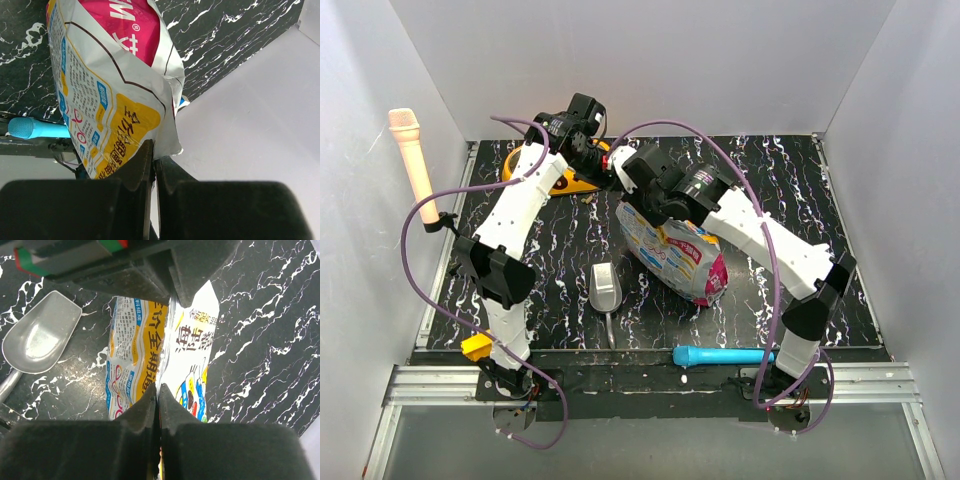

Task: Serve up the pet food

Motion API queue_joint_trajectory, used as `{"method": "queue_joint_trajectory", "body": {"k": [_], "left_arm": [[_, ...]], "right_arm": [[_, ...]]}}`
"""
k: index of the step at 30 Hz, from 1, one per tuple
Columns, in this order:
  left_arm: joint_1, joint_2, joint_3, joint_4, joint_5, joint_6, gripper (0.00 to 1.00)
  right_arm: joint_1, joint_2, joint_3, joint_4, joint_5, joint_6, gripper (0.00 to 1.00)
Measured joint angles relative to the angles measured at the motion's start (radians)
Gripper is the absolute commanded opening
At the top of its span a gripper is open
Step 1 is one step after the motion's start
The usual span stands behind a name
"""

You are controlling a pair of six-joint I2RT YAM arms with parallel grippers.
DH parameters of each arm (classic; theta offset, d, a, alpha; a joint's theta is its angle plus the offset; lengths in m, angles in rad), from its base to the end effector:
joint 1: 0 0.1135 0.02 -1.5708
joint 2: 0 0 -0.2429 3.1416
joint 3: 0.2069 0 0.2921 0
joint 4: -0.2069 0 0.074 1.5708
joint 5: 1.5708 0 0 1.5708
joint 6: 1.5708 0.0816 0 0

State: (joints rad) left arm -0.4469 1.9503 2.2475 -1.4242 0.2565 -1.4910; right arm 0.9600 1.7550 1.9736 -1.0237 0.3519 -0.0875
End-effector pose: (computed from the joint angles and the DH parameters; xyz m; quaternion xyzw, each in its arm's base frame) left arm 0.3801 -0.2051 0.3421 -0.4580 0.8526 -0.2506 0.0207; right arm 0.2725 0.3401 0.3643 -0.4001 0.8236 0.0082 0.4020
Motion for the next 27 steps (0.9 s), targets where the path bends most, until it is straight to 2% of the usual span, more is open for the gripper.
{"method": "queue_joint_trajectory", "body": {"k": [2, 7, 9, 16, 18, 20, 21, 22, 27], "left_arm": [[0.001, -0.004, -0.01, 0.006, 0.004, -0.003, 0.0], [0.005, -0.014, -0.029, 0.019, 0.01, -0.012, 0.0], [0.005, -0.015, -0.031, 0.021, 0.01, -0.014, 0.0], [0.006, -0.021, -0.045, 0.033, 0.014, -0.021, 0.0], [0.005, -0.022, -0.046, 0.033, 0.018, -0.021, 0.0], [0.006, -0.023, -0.046, 0.034, 0.018, -0.022, 0.0], [0.006, -0.023, -0.046, 0.037, 0.013, -0.023, 0.0], [0.008, -0.023, -0.048, 0.037, 0.014, -0.024, 0.0], [0.008, -0.023, -0.048, 0.041, 0.019, -0.029, 0.0]], "right_arm": [[-0.004, -0.002, 0.0, -0.002, -0.008, 0.011, 0.17], [-0.004, -0.053, -0.057, -0.029, -0.014, 0.026, 0.15], [-0.003, -0.068, -0.073, -0.032, -0.013, 0.031, 0.02], [-0.005, -0.111, -0.132, 0.003, -0.016, 0.035, 0.01], [-0.008, -0.124, -0.15, 0.015, -0.022, 0.039, 0.17], [-0.011, -0.135, -0.165, 0.028, -0.03, 0.05, 0.19], [-0.012, -0.148, -0.179, 0.021, -0.032, 0.055, 0.16], [-0.013, -0.162, -0.192, 0.006, -0.033, 0.057, 0.03], [-0.018, -0.192, -0.209, -0.026, -0.032, 0.062, 0.01]]}}
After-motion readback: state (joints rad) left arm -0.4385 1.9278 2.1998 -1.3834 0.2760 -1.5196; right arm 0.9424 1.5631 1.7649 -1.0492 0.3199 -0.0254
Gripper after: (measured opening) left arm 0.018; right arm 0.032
